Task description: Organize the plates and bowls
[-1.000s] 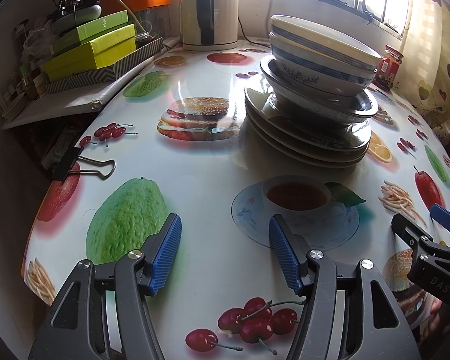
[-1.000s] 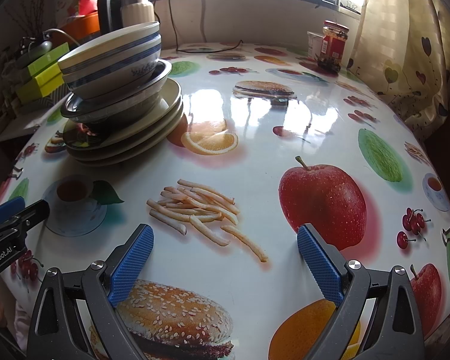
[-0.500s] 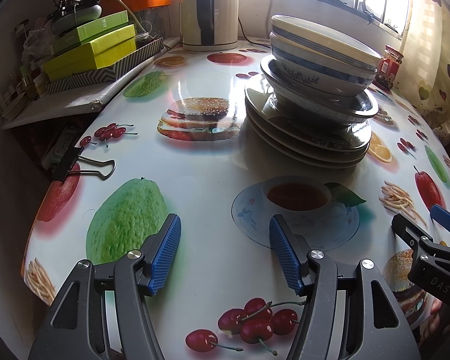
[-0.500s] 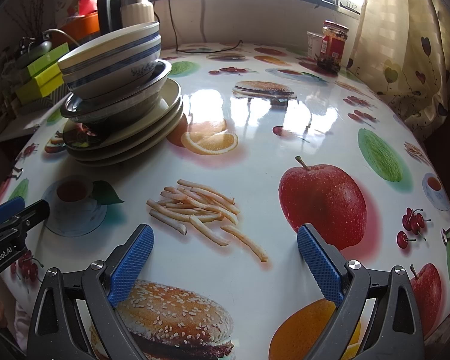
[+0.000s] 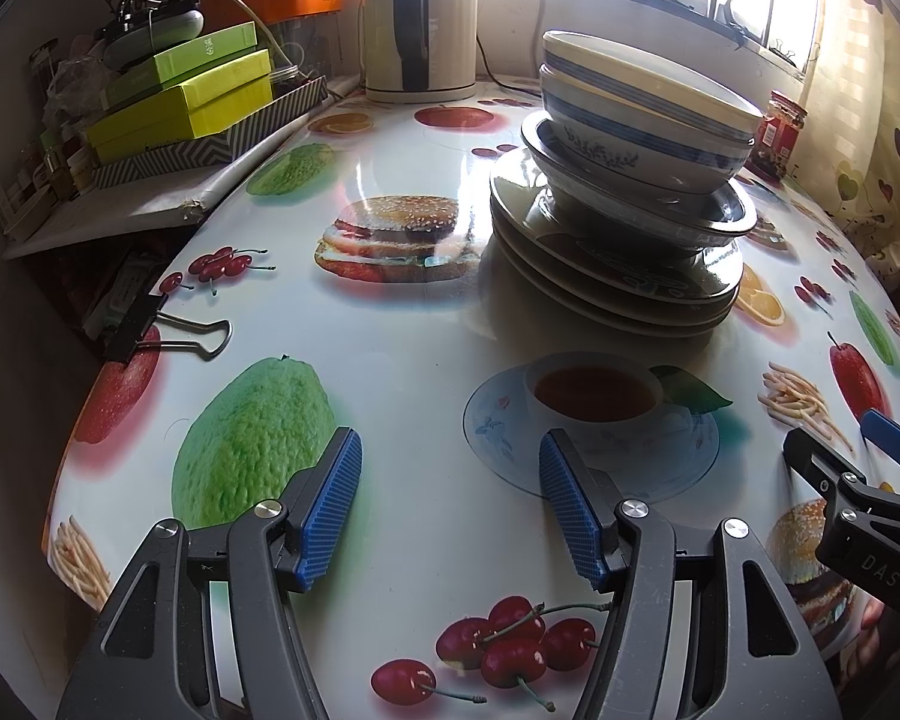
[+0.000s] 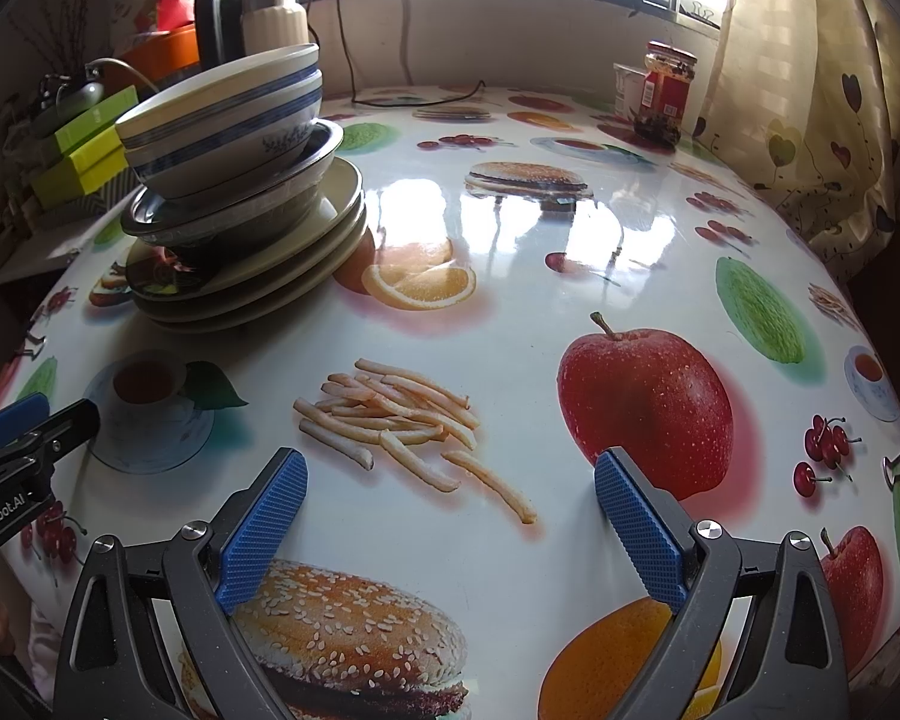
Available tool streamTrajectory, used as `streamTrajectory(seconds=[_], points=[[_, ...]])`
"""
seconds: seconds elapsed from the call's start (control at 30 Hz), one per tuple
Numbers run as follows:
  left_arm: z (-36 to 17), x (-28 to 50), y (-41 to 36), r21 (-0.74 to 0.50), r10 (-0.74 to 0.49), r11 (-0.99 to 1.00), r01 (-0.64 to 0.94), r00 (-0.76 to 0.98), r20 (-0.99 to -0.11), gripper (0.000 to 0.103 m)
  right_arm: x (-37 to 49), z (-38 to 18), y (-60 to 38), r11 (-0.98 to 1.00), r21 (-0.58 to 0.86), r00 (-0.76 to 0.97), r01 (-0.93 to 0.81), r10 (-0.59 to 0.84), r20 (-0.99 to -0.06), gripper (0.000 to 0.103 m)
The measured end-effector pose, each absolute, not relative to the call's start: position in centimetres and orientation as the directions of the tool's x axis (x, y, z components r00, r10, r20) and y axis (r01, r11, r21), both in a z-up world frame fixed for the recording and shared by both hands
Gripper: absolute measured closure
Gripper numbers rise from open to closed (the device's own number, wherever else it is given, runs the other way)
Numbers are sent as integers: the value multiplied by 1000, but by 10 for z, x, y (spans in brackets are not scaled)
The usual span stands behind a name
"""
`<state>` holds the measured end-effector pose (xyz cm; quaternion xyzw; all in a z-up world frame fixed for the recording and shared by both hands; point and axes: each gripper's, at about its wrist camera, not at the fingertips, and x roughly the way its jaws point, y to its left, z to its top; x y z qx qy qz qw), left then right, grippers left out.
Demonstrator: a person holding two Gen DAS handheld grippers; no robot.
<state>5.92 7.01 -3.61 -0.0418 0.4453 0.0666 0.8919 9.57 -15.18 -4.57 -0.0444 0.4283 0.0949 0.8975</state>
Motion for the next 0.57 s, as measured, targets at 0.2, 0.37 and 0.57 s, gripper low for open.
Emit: streamTrajectory(seconds=[0.2, 0.37, 0.57], points=[[-36, 59, 70, -15, 82, 988, -156, 595, -800, 40, 96, -46, -152, 978, 1, 615, -208, 132, -777, 6], [-36, 59, 70, -15, 82, 988, -157, 595, -799, 38, 96, -46, -151, 978, 2, 616, -208, 132, -777, 5], [-36, 60, 70, -15, 82, 988, -156, 595, -799, 38, 96, -46, -151, 978, 2, 616, -208, 132, -777, 5]])
